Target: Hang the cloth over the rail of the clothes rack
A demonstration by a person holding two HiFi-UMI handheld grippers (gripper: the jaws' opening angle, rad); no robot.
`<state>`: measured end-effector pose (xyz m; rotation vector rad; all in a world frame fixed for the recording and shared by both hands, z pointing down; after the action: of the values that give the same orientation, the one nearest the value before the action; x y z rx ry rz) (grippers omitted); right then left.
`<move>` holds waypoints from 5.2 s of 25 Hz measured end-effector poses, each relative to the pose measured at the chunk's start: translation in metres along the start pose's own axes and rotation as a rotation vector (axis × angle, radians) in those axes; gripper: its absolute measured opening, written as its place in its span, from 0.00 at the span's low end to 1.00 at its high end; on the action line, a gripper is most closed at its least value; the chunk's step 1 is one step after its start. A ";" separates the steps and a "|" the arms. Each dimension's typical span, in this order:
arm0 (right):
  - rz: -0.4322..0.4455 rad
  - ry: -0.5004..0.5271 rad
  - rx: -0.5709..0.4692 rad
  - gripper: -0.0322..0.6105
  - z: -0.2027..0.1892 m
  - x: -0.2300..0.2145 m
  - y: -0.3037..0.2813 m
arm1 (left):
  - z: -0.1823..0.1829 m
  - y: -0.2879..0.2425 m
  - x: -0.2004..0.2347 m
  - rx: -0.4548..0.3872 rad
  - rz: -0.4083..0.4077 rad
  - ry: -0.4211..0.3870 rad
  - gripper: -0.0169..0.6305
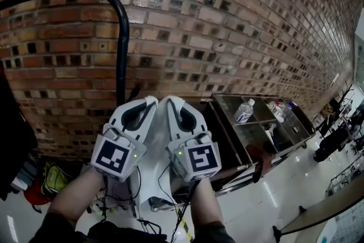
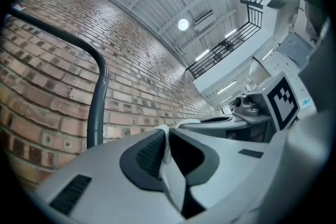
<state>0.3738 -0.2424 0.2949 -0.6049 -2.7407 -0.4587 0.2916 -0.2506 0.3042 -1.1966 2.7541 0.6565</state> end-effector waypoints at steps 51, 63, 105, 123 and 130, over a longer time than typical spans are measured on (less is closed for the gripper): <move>-0.093 0.158 -0.520 0.10 0.234 -0.110 -0.109 | 0.266 -0.107 0.104 -0.274 0.075 -0.241 0.08; -0.097 0.200 -0.573 0.10 0.254 -0.080 -0.149 | 0.297 -0.095 0.162 -0.177 0.108 -0.384 0.08; 0.028 0.360 -0.731 0.10 0.311 0.146 -0.236 | 0.314 0.190 0.472 -0.125 0.522 -0.597 0.09; -0.038 0.254 -0.760 0.10 0.305 0.229 -0.265 | 0.315 0.303 0.503 -0.312 0.579 -0.560 0.09; -0.101 0.253 -0.875 0.10 0.294 0.266 -0.234 | 0.285 0.342 0.473 -0.431 0.517 -0.459 0.09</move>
<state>-0.0254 -0.2424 0.0655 -0.5311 -2.2361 -1.6596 -0.3107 -0.2496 0.0599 -0.2706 2.5711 1.4200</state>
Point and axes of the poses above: the fingertips, and each gripper's own axes: y backward along the fingers, x to its left, z out of its top, the point moved 4 cm from there along y, backward along the fingers, and after that the axes turned 6 degrees about z, right-handed, at the moved point
